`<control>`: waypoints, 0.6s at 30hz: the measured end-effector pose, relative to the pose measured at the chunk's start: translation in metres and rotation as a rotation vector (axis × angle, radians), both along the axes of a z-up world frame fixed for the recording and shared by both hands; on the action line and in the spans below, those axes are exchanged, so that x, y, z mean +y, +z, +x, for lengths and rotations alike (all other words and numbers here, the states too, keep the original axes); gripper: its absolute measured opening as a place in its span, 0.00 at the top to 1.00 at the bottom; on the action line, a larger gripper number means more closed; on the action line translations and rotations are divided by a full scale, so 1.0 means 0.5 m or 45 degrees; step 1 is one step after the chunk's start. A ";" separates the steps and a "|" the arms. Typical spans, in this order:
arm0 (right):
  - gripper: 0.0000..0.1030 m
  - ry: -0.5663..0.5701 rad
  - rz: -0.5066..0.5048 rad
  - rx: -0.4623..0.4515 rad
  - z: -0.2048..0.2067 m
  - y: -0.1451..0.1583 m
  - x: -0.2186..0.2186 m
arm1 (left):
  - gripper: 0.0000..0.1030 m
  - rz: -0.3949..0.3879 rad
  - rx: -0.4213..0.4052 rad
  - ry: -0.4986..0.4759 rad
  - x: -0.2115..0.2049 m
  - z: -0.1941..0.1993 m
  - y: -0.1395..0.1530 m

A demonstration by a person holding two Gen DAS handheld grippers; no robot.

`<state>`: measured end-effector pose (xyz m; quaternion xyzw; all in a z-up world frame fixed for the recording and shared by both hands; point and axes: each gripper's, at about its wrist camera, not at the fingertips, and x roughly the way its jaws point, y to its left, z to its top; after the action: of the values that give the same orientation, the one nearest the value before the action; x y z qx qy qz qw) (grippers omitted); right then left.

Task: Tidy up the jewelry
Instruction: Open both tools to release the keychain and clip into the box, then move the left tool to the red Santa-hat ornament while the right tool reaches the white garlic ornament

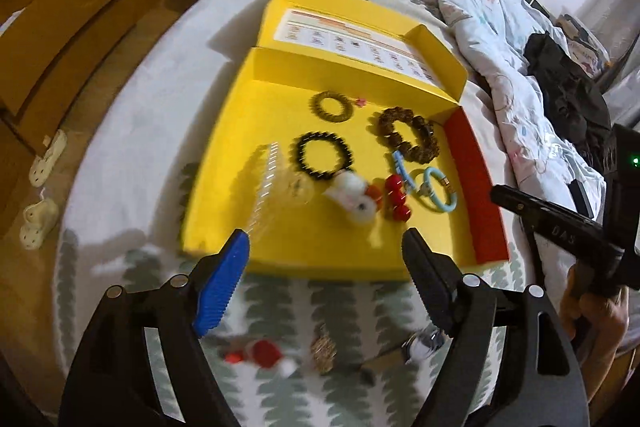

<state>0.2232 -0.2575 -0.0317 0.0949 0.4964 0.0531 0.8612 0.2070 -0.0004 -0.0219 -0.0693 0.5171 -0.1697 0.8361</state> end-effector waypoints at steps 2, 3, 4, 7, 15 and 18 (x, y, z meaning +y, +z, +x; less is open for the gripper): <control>0.76 -0.010 -0.002 -0.001 -0.019 0.007 -0.004 | 0.25 0.007 0.000 0.020 0.026 -0.014 0.000; 0.76 -0.013 -0.006 -0.003 -0.027 0.011 -0.005 | 0.24 0.023 0.002 0.030 0.040 -0.021 -0.001; 0.77 -0.016 -0.017 -0.005 -0.038 0.017 -0.005 | 0.23 0.029 0.004 0.034 0.045 -0.026 -0.004; 0.76 -0.017 -0.035 -0.020 -0.066 0.033 -0.006 | 0.23 0.039 0.018 0.019 0.066 -0.048 -0.015; 0.46 -0.057 -0.106 0.002 -0.144 0.037 -0.039 | 0.17 0.125 0.023 -0.086 0.059 -0.118 -0.056; 0.44 -0.088 -0.117 0.005 -0.173 0.034 -0.064 | 0.17 0.182 0.023 -0.100 0.042 -0.132 -0.074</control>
<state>0.1364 -0.2897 -0.0149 0.0725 0.4965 0.0002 0.8650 0.1408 0.0209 -0.0590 0.0093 0.5379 -0.1644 0.8268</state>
